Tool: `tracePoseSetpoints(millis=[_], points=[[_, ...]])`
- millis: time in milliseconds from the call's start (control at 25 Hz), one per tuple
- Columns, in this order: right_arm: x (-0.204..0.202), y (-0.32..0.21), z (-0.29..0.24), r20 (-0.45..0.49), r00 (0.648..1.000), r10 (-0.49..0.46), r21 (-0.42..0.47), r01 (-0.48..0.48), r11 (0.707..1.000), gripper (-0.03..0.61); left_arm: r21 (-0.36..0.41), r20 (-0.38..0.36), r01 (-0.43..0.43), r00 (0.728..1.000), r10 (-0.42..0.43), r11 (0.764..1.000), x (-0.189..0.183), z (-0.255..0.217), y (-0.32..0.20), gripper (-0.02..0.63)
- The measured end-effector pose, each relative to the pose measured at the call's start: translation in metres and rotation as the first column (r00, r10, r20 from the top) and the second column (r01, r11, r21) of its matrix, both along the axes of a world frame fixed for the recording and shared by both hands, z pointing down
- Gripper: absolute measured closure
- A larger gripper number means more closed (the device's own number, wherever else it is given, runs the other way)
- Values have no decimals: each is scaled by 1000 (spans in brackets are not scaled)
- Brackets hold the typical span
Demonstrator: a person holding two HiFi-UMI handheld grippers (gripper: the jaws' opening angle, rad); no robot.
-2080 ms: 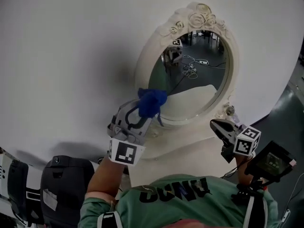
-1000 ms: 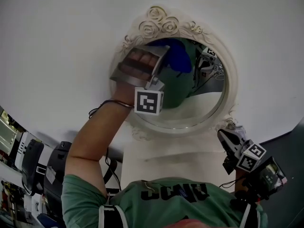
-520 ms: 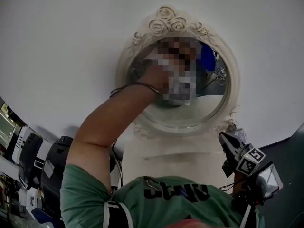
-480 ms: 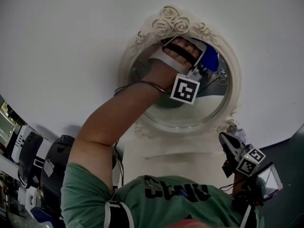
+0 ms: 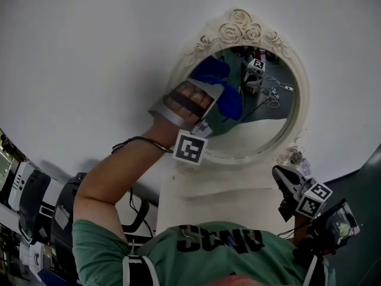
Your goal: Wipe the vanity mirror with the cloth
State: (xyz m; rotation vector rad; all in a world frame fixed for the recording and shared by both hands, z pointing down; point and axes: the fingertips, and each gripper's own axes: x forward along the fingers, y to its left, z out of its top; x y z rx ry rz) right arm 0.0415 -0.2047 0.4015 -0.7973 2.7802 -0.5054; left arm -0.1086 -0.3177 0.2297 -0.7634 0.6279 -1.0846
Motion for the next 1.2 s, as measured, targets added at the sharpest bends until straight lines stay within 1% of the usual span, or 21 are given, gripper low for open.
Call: tracePoseSetpoints(millis=[120,240,440,600,680,800,1080,1200], points=[[-20,3,-3,-20,1000,-16,5,17,1000,566,19,-7,69,998,-68,997,-52,0,-2,499],[-35,5,-6,-26,999,-27,9,28,1000,566,20,-6,91,996,-91,996,-77,5,-10,500],[-39,6,-5,-23,999,-26,7,26,1000,566,19,2,96,995,-96,995,-73,10,-25,500],[-22,4,-2,-6,1000,2,-1,-2,1000,567,-3,34,126,992,-125,992,-61,17,-50,500],[-8,3,2,5,1000,21,-10,-20,1000,568,-13,42,114,993,-114,993,-48,19,-54,500],[17,-2,7,16,999,41,-23,-41,999,567,-13,38,71,997,-70,997,-12,19,-60,500],[65,-3,20,40,997,71,-36,-70,997,567,-26,51,-27,998,28,999,103,21,-80,500],[86,0,21,47,995,93,-36,-91,995,568,-33,64,-52,996,54,998,150,22,-89,500]])
